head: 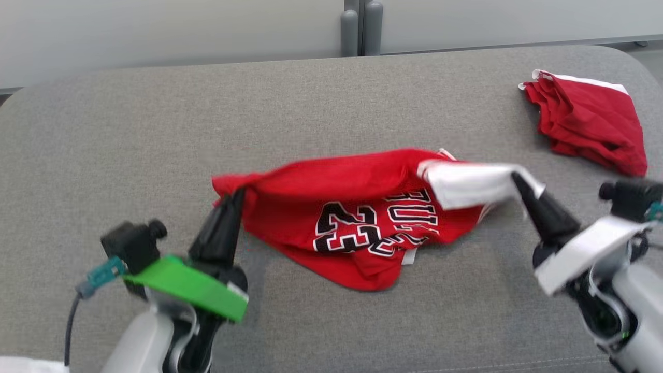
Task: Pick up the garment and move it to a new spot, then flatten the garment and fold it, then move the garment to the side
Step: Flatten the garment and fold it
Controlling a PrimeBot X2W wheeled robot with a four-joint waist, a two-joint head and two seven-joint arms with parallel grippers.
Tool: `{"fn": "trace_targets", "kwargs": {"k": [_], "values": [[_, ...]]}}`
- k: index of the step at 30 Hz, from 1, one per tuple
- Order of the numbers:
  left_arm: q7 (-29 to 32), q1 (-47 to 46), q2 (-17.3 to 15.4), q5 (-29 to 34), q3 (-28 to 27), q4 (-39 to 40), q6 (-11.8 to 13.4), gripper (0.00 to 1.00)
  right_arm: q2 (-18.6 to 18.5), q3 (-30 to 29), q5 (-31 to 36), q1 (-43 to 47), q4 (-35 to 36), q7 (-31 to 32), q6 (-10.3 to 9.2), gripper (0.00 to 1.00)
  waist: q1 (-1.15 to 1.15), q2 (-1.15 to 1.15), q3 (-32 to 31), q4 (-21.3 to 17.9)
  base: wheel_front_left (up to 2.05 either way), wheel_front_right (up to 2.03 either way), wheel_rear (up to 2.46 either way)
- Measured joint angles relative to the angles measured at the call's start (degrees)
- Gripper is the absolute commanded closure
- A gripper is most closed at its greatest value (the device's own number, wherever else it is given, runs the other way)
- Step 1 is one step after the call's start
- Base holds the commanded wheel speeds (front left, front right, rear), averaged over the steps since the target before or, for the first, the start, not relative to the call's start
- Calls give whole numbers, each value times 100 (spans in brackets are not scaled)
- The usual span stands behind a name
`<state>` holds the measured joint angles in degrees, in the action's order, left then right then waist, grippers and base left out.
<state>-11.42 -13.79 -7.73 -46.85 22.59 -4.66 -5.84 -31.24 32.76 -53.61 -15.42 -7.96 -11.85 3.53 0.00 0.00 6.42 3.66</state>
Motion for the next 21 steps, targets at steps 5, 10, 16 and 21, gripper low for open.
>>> {"fn": "trace_targets", "kwargs": {"k": [5,10,16,21], "values": [[634,1292,-465,-114,348,-29,27,100,-129,583,-355,1100,41,606,40,100,0,0,135,-43,0,0,0],[1183,1968,-568,-642,676,221,2,100,-230,901,-687,1623,118,1116,66,100,0,0,345,-104,0,0,0],[1389,835,-684,-522,458,371,-20,100,-255,612,26,-36,191,1118,92,100,0,0,514,-158,0,0,0],[1543,-1670,-656,-335,-564,-100,431,100,78,-63,931,-2812,-238,1126,-269,100,0,0,417,-126,0,0,0]]}}
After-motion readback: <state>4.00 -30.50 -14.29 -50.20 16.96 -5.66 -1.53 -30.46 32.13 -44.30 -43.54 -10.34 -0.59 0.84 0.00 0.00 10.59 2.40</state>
